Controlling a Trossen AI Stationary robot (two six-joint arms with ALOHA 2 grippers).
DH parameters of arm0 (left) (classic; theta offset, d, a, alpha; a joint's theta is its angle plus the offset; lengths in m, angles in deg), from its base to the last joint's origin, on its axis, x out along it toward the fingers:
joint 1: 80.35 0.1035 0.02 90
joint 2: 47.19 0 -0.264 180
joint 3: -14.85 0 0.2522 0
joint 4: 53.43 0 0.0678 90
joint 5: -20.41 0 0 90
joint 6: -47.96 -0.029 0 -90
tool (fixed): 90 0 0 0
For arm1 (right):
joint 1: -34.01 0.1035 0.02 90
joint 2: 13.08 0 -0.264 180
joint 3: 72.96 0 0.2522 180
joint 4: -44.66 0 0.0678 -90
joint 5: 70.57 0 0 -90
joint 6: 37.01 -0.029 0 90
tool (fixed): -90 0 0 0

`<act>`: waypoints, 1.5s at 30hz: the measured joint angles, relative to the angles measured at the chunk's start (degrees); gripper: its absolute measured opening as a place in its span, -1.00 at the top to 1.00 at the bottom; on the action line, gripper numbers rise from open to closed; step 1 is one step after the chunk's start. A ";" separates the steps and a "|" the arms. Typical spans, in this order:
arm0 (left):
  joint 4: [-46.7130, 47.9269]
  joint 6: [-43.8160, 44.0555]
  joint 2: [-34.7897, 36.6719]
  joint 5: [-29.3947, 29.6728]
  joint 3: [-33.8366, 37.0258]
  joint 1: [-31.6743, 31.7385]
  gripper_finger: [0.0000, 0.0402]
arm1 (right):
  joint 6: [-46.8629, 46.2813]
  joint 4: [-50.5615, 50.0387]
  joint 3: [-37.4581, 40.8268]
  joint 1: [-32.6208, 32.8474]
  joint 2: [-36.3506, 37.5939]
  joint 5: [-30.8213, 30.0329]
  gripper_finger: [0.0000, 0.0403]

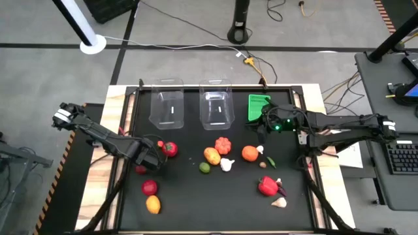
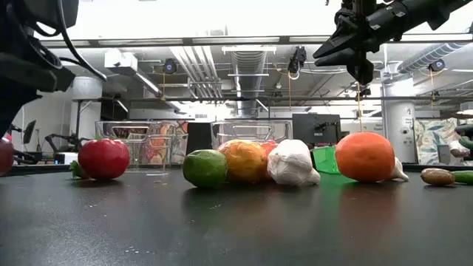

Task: Sort produce into baskets
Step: Put the apple into the left transparent bin

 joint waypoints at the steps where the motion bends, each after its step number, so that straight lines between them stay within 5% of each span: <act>1: -0.24 0.67 0.00 0.00 0.39 -0.11 -0.64 | 0.02 0.01 0.00 0.00 0.00 -0.02 0.66; 25: -3.22 4.60 -4.22 1.86 1.93 -3.86 -0.53 | 1.06 0.04 0.01 0.00 0.00 -0.02 0.66; 32: -4.55 2.89 -4.00 1.49 0.40 -3.86 -0.15 | 1.55 0.04 0.01 0.00 0.00 -0.02 0.66; 36: -4.58 2.62 -3.15 -2.56 0.26 -3.84 -0.14 | 1.63 0.04 0.00 0.00 0.00 -0.02 0.66; 45: -3.46 -13.52 1.87 -1.01 -12.71 -3.31 -0.14 | 1.99 0.05 0.00 0.00 0.00 -0.02 0.66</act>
